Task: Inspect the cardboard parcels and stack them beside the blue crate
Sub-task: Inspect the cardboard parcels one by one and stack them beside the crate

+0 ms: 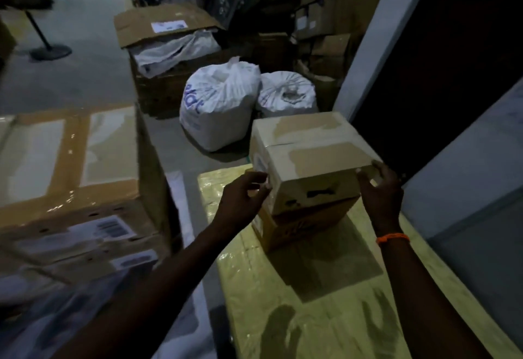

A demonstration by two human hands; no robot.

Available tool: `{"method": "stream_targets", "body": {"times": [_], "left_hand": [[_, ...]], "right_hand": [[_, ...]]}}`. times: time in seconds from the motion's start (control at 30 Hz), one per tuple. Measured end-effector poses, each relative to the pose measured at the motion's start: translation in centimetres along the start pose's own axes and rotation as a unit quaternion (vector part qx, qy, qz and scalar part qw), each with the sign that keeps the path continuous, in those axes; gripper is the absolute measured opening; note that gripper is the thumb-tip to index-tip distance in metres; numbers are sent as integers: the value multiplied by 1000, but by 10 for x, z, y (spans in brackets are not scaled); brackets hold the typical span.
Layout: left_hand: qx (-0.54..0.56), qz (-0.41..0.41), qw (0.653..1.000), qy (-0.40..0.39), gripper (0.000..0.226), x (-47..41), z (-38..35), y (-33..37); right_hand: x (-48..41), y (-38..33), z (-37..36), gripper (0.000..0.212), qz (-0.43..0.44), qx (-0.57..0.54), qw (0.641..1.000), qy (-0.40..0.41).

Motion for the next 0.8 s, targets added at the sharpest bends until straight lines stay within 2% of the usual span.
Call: {"method": "stream_targets", "body": {"times": [0.1, 0.17, 0.2, 0.23, 0.33, 0.37, 0.5, 0.63, 0.73, 0.8], "left_hand": [[7, 134, 991, 5, 61, -26, -34, -20], [10, 166, 986, 4, 69, -33, -48, -31], [17, 167, 986, 3, 68, -35, -55, -33], [24, 166, 986, 5, 65, -35, -60, -34], [42, 172, 984, 31, 53, -34, -65, -33], [52, 174, 982, 43, 51, -32, -65, -32], [124, 175, 973, 84, 50, -2, -50, -20], [143, 144, 973, 110, 46, 63, -18, 16], [129, 154, 973, 110, 35, 130, 14, 34], [81, 149, 981, 98, 51, 179, 35, 45]], "right_hand": [[-57, 27, -8, 93, -61, -38, 997, -16], [-87, 47, -20, 115, -103, -63, 991, -50], [-98, 56, -27, 119, -119, -74, 987, -74], [-105, 63, -33, 115, -126, -85, 983, -99], [-104, 61, -34, 86, -106, -108, 980, -127], [-101, 60, -32, 84, -105, -117, 980, -125], [-67, 45, -11, 105, -85, -145, 980, -103], [-9, 29, 16, 90, -51, -162, 980, -103], [45, 13, 20, 79, -31, -157, 975, -156], [82, 8, 17, 79, -26, -153, 967, -201]]}}
Point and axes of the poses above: each hand's wrist, its own x-axis away from the middle knuckle, its own z-axis out of the back of the hand, y = z × x, the point moved 8 cm from there along -x, towards the middle knuckle, and after that the axes turned 14 degrees about -z, right-handed, at the moved point
